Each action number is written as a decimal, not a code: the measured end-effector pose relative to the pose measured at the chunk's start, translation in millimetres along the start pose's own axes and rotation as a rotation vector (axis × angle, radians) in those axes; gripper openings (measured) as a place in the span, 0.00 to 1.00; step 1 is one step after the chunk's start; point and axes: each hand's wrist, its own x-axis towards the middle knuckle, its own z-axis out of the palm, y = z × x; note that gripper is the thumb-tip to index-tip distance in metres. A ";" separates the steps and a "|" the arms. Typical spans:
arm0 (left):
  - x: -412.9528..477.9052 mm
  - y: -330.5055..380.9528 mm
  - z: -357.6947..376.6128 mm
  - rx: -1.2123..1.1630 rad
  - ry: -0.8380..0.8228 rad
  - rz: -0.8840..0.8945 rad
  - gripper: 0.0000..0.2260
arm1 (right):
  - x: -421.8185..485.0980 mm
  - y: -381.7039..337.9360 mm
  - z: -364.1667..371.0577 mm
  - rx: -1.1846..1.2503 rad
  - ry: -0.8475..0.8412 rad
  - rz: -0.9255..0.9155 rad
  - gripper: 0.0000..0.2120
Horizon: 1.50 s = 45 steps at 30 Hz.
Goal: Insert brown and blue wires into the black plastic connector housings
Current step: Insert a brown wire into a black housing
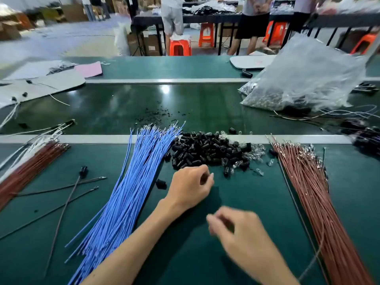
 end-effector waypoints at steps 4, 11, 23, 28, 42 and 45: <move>7.6 -7.6 -6.7 0.026 0.066 -0.028 0.11 | 77.3 -0.2 -8.4 0.042 0.403 0.020 0.07; 3.6 -11.5 -7.9 0.014 0.168 0.003 0.04 | 144.2 17.0 11.5 -0.287 0.610 -0.059 0.09; 9.1 -17.2 -2.0 0.077 0.094 -0.106 0.12 | 144.3 24.8 3.5 -0.269 0.418 -0.171 0.07; 8.7 -19.0 -1.2 0.078 0.087 -0.108 0.11 | 146.7 25.4 -6.5 -0.296 0.323 -0.178 0.05; 8.7 -12.9 -7.9 -0.320 0.260 0.012 0.10 | 105.3 -10.7 -19.8 -0.117 0.217 -0.041 0.12; 6.6 -12.7 -9.4 -0.366 0.223 -0.022 0.09 | 46.7 -11.0 -40.0 -0.453 0.220 0.148 0.14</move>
